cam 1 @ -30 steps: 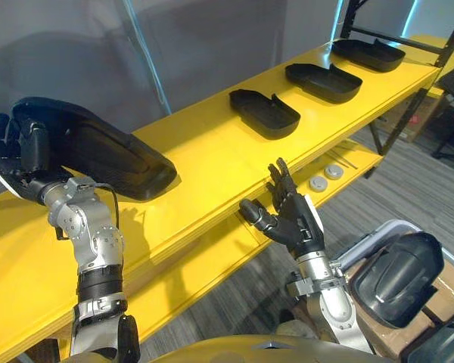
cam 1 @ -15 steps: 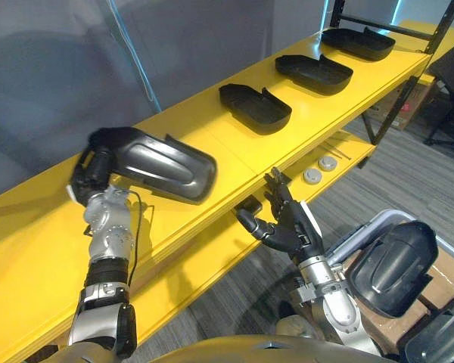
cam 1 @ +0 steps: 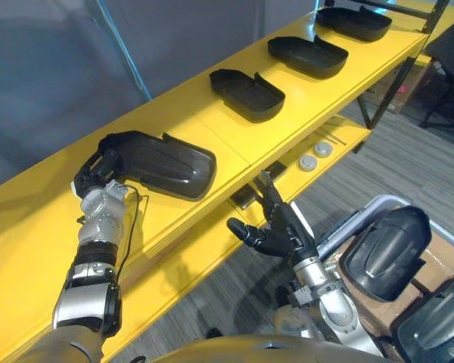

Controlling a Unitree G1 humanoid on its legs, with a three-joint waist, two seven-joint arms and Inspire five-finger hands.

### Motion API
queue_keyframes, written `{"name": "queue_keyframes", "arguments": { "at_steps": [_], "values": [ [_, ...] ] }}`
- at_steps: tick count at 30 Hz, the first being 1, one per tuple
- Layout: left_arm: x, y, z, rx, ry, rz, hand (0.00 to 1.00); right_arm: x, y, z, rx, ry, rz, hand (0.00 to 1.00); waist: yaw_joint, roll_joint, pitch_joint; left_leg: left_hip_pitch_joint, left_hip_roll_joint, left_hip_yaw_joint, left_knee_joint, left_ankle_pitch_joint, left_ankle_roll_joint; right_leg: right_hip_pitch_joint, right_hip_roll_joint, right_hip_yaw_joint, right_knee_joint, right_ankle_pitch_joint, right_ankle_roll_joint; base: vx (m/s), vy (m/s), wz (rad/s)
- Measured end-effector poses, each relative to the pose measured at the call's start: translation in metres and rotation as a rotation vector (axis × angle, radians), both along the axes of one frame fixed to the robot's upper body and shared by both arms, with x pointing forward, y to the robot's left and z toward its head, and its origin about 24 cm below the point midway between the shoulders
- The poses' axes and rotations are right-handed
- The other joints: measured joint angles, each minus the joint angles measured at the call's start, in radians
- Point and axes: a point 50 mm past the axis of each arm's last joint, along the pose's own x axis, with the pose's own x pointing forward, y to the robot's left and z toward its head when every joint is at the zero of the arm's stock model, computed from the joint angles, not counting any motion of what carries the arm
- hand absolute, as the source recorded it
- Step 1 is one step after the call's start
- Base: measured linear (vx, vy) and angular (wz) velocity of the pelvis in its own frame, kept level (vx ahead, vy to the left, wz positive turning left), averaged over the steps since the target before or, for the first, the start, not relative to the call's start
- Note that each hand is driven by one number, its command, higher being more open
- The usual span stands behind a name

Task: Walk over and take three plastic housings, then place them on the shelf

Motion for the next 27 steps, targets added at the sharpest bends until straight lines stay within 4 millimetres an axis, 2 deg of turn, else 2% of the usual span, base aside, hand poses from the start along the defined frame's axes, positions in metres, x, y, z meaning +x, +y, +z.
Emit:
{"name": "queue_keyframes", "arguments": {
  "at_steps": [7,14,16,21,25,27],
  "values": [
    [0.004,0.005,0.007,0.062,0.012,0.052,1.0,0.003,0.001,0.005,0.005,-0.022,-0.012,1.0,-0.004,0.0,0.021,-0.016,0.012,0.009,0.016,-0.003,-0.004,-0.02,0.006,0.006,0.016,-0.001,-0.001,-0.02,-0.007,-0.02],
    [0.002,0.018,0.022,0.329,0.077,0.072,1.0,0.003,0.001,0.005,0.008,-0.022,-0.01,1.0,-0.01,0.002,0.04,-0.015,0.017,0.008,0.018,-0.005,-0.009,-0.023,0.011,0.006,0.024,-0.001,-0.001,0.0,0.0,-0.01],
    [0.002,0.024,0.03,0.404,0.089,0.081,1.0,0.003,0.001,0.005,0.017,-0.019,-0.011,1.0,-0.012,0.001,0.04,-0.015,0.017,0.005,0.017,-0.005,-0.009,-0.022,0.01,0.005,0.024,-0.001,-0.001,0.01,0.004,0.03],
    [0.007,0.039,0.072,0.714,0.097,0.115,1.0,0.003,0.001,0.005,0.036,-0.013,-0.011,1.0,-0.007,-0.002,0.042,-0.015,0.016,-0.009,0.018,-0.005,-0.008,-0.012,0.009,-0.007,0.02,-0.002,-0.003,0.0,0.004,0.08],
    [0.012,0.034,0.094,0.95,0.082,0.083,1.0,0.003,0.0,0.007,0.035,-0.029,0.001,1.0,-0.001,-0.004,0.041,-0.013,0.014,-0.024,0.022,-0.006,-0.007,0.008,0.008,-0.023,0.005,-0.001,-0.002,-0.02,-0.002,0.1],
    [0.016,0.024,0.099,1.004,0.053,0.056,1.0,0.005,-0.002,0.009,0.033,-0.05,-0.002,1.0,0.002,-0.008,0.039,-0.013,0.014,-0.038,0.027,-0.008,-0.007,0.024,0.005,-0.036,-0.009,0.001,0.0,-0.01,0.004,0.16]
  ]
}}
